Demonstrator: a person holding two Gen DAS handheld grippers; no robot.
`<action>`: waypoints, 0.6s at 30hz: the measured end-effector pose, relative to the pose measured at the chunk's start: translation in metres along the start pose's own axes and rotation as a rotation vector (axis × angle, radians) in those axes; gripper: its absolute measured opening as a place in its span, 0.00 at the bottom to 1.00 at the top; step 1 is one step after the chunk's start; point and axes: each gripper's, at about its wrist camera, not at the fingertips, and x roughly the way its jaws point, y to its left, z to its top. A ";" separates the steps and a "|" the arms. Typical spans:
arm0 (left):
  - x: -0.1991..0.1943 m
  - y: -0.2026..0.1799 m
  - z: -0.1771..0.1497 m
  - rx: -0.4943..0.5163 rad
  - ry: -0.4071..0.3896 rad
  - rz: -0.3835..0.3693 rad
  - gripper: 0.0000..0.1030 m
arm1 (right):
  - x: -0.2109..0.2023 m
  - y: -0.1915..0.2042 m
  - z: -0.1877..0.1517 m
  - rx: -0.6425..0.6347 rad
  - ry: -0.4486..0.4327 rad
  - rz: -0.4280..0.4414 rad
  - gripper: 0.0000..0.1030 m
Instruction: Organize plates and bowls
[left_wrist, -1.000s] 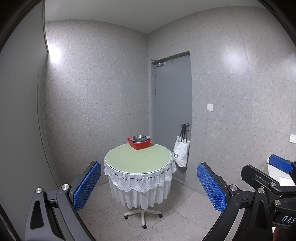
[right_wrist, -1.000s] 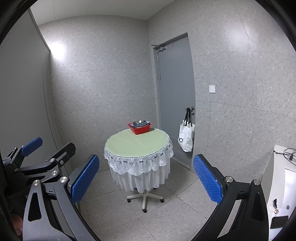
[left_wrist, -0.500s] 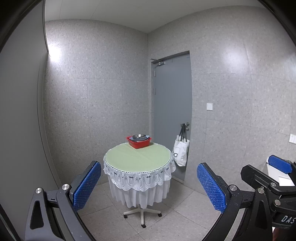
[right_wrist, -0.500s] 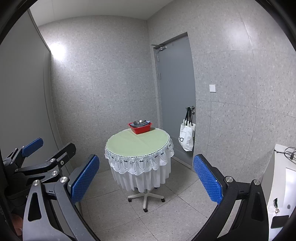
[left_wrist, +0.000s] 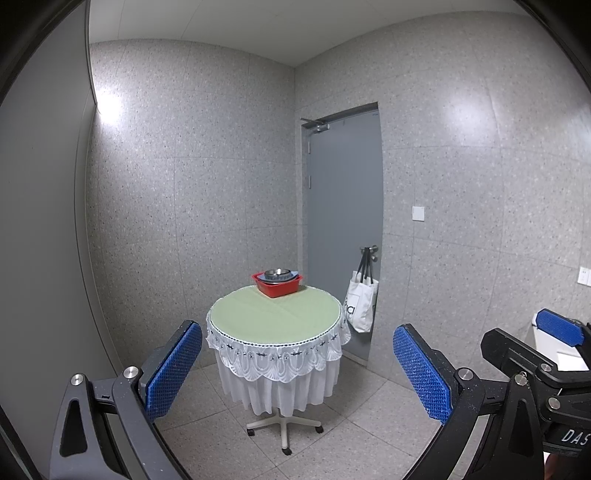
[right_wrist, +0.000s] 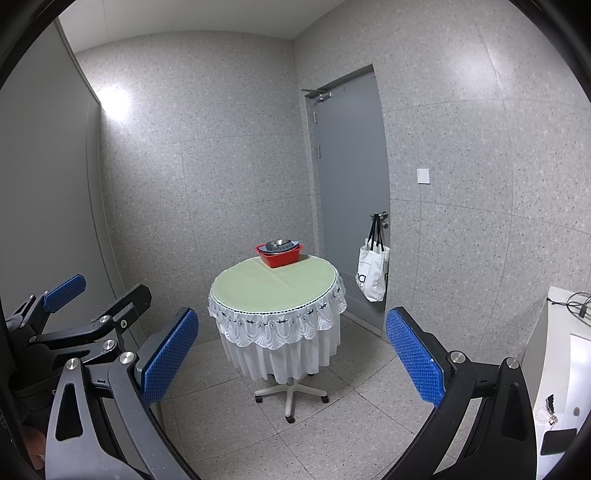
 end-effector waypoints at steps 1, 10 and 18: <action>0.000 0.000 0.000 0.000 0.000 0.000 0.99 | 0.000 0.000 0.000 0.000 0.000 0.000 1.00; 0.000 0.001 -0.001 0.005 0.000 0.001 0.99 | -0.001 -0.001 -0.001 0.003 -0.001 0.001 1.00; 0.000 0.001 -0.001 0.008 -0.002 0.002 0.99 | -0.004 -0.002 -0.001 0.009 0.000 0.002 1.00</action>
